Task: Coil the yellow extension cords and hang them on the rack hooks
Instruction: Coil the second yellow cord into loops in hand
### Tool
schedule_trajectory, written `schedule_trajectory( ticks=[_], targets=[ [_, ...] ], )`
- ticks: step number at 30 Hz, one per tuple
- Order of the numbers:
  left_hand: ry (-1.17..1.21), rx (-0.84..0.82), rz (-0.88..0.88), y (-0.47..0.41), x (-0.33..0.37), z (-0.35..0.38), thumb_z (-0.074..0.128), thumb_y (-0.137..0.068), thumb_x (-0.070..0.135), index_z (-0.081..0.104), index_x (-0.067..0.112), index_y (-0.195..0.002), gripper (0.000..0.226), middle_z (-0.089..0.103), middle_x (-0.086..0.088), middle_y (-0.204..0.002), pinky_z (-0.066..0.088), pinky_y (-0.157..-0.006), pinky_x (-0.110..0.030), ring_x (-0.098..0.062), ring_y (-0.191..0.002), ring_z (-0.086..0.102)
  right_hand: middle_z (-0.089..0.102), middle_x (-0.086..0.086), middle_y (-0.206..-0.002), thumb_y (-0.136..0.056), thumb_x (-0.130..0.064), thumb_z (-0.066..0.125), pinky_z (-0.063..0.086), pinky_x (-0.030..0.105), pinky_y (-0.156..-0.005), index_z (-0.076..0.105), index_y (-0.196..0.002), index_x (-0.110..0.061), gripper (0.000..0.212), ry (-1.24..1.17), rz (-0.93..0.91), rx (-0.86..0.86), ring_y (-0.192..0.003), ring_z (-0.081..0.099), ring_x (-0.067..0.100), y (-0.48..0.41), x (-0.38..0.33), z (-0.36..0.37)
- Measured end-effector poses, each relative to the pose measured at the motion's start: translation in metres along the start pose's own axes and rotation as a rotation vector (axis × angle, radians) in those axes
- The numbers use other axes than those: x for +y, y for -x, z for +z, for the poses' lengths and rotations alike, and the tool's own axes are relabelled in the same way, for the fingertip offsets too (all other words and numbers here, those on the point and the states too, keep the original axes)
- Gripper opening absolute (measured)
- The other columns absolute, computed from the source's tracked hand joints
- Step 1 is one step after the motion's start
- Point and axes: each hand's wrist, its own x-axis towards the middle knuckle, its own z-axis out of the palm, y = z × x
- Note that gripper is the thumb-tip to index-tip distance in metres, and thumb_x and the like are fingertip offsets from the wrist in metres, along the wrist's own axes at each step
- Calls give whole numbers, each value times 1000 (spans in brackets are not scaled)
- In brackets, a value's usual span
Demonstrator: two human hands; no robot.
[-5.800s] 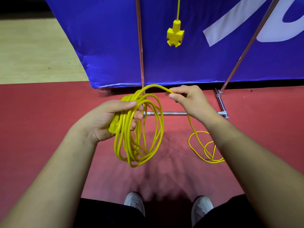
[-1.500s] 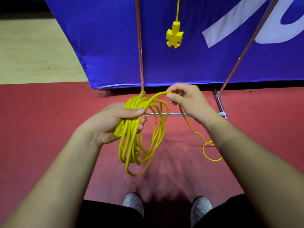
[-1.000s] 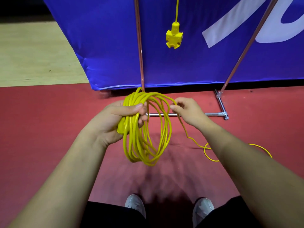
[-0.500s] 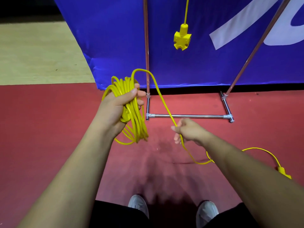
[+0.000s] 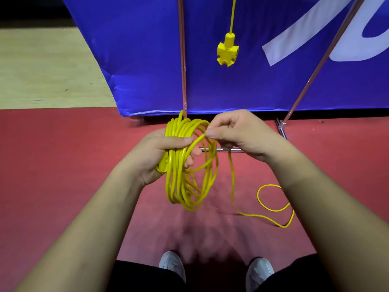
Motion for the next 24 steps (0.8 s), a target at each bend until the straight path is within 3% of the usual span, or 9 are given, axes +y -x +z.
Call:
schedule_trajectory(
  ticks=[4, 7, 10, 15, 18, 20, 22, 24],
  targets=[
    [82, -20, 44, 0, 2, 7, 60, -79, 4, 70, 5, -80, 10, 69, -17, -76, 54, -51, -27, -19, -52, 64, 59, 5, -63, -81, -17, 68, 47, 29, -66, 69, -82, -12, 5, -27, 29, -70, -63, 54, 18, 2, 29, -23],
    [106, -6, 19, 1, 1, 5, 60, -76, -2, 68, 0, -83, 11, 72, -19, -82, 57, -53, -28, -19, -58, 69, 68, 6, -71, -82, -9, 69, 50, 26, -78, 65, -92, -1, 13, -104, 146, -127, -73, 62, 18, 8, 54, -35],
    [-5, -22, -4, 1, -2, 5, 61, -77, 2, 72, -2, -87, 16, 72, -16, -82, 57, -55, -26, -17, -60, 68, 70, 9, -77, -82, -4, 66, 52, 27, -82, 64, -94, -2, 13, -170, 183, -136, -78, 65, 20, 9, 66, -39],
    [145, 146, 45, 0, 3, 4, 57, -73, 3, 74, 7, -75, 17, 73, -16, -82, 56, -53, -25, -16, -58, 68, 68, 14, -84, -91, -4, 62, 47, 34, -90, 63, -95, -5, 5, 103, 260, -197, -84, 65, 21, 5, 77, -43],
    [101, 138, -15, 6, 8, 1, 56, -72, 3, 76, 6, -72, 20, 73, -19, -83, 57, -52, -27, -21, -63, 72, 63, 10, -70, -89, -6, 65, 49, 40, -72, 59, -92, -9, 7, 60, 243, 11, -64, 62, 23, 4, 78, -42],
    [58, 96, -94, 10, 7, 4, 56, -70, 0, 74, 0, -79, 20, 72, -25, -84, 59, -53, -32, -29, -67, 73, 58, 6, -63, -88, -5, 66, 38, 30, -54, 58, -88, -13, 11, -34, 171, 174, -49, 49, 16, 0, 70, -43],
    [44, 50, -150, 12, 5, 9, 55, -70, -1, 71, -4, -84, 22, 70, -29, -87, 60, -57, -36, -35, -72, 72, 55, 5, -60, -87, -5, 67, 28, 23, -47, 61, -83, -15, 12, -79, 131, 230, -43, 37, 11, -3, 60, -42],
    [63, 22, -162, 12, 3, 11, 53, -72, 0, 73, -5, -83, 23, 70, -30, -90, 60, -59, -38, -37, -76, 72, 56, 6, -58, -86, -7, 70, 27, 22, -47, 66, -80, -15, 11, -5, 114, 218, -43, 34, 10, -2, 49, -39]
  ],
)
